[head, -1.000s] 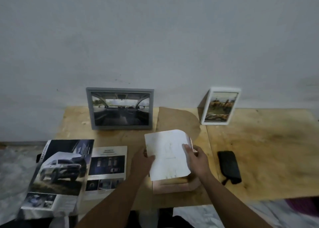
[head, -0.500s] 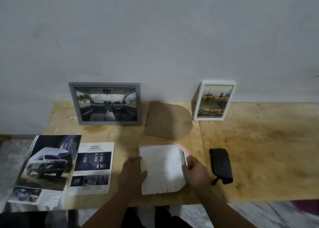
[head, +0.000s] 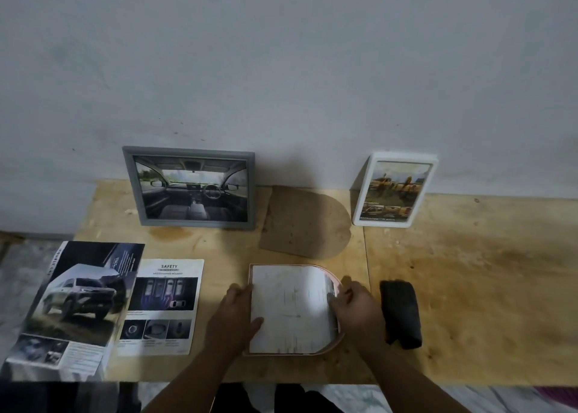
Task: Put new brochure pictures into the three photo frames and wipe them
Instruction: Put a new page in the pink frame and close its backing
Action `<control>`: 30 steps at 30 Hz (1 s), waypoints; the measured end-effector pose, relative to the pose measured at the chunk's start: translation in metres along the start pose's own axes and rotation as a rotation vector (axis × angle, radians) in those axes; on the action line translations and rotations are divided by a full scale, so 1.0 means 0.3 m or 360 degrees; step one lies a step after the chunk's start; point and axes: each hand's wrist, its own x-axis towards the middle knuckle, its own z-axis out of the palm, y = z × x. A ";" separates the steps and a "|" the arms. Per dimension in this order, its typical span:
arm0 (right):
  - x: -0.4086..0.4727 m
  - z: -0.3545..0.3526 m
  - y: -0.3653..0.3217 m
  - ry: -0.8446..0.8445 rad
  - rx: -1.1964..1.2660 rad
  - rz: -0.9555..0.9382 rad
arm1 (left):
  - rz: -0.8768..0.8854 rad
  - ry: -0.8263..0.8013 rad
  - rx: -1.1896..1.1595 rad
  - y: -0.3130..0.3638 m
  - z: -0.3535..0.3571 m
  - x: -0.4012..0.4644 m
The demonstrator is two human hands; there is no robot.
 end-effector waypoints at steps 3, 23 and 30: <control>0.083 -0.057 -0.080 0.0074 0.0254 0.0195 | 0.0056 0.0022 0.0048 -0.012 0.006 0.008; 0.321 -0.098 -0.239 -0.0056 0.1456 0.0665 | 0.0178 -0.0034 0.0083 -0.086 0.018 -0.020; 0.127 -0.341 -0.111 0.0059 0.1381 0.0205 | 0.0066 -0.0079 -0.0307 0.024 -0.012 -0.089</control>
